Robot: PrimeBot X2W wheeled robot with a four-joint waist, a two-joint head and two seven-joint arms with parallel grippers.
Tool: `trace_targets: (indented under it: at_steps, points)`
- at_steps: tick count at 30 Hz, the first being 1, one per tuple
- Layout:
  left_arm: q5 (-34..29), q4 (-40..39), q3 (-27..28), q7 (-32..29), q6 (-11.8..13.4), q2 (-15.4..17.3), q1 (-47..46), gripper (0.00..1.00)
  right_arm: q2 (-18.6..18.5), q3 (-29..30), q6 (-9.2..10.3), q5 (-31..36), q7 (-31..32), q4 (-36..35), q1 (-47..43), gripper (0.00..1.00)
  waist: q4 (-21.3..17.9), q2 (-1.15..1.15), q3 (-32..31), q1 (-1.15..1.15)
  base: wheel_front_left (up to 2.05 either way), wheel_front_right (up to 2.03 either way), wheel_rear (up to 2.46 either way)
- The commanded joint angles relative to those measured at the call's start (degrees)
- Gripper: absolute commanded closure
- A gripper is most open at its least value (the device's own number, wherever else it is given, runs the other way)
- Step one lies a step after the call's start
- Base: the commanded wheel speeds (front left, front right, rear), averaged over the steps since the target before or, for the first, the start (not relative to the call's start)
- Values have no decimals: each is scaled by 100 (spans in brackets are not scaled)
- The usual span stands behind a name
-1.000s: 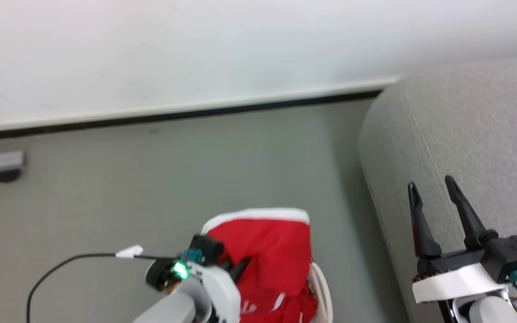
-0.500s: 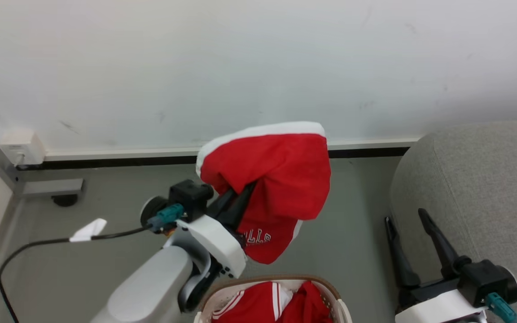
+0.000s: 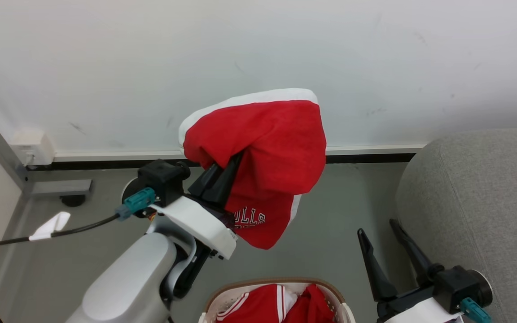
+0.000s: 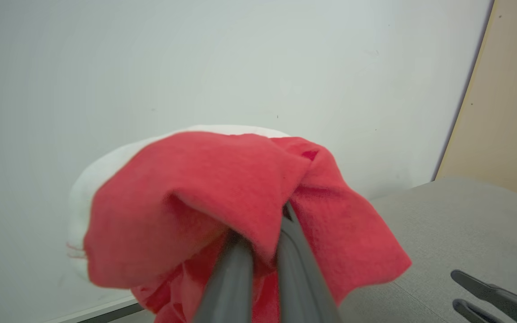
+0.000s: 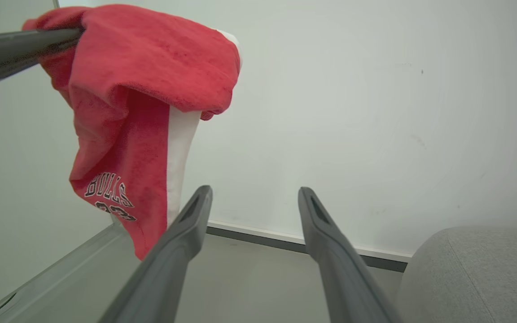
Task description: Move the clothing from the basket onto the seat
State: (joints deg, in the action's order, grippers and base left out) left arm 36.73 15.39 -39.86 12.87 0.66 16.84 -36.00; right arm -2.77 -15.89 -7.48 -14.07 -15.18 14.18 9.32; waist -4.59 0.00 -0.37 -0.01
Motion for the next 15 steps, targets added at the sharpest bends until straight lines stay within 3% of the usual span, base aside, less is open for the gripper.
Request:
trace_targets:
  at_steps: [1, 9, 15]
  points:
    - [21, -67, -2, 1, 32, 30, 76, 100, -21, -36, -2, 7, 5, 36, 48, 0, 15, 0, 5, 1, 0, 0, 0]
    - [60, -344, -72, -20, 54, 8, 176, 100, -21, -527, -2, -143, 5, 242, 162, 0, 153, 0, 1, 1, 0, 0, 0]
    - [31, -577, -248, -55, 30, -88, 255, 100, -181, -1311, -2, -540, 4, 627, 424, 0, 385, 0, -19, 1, 0, 0, 0]
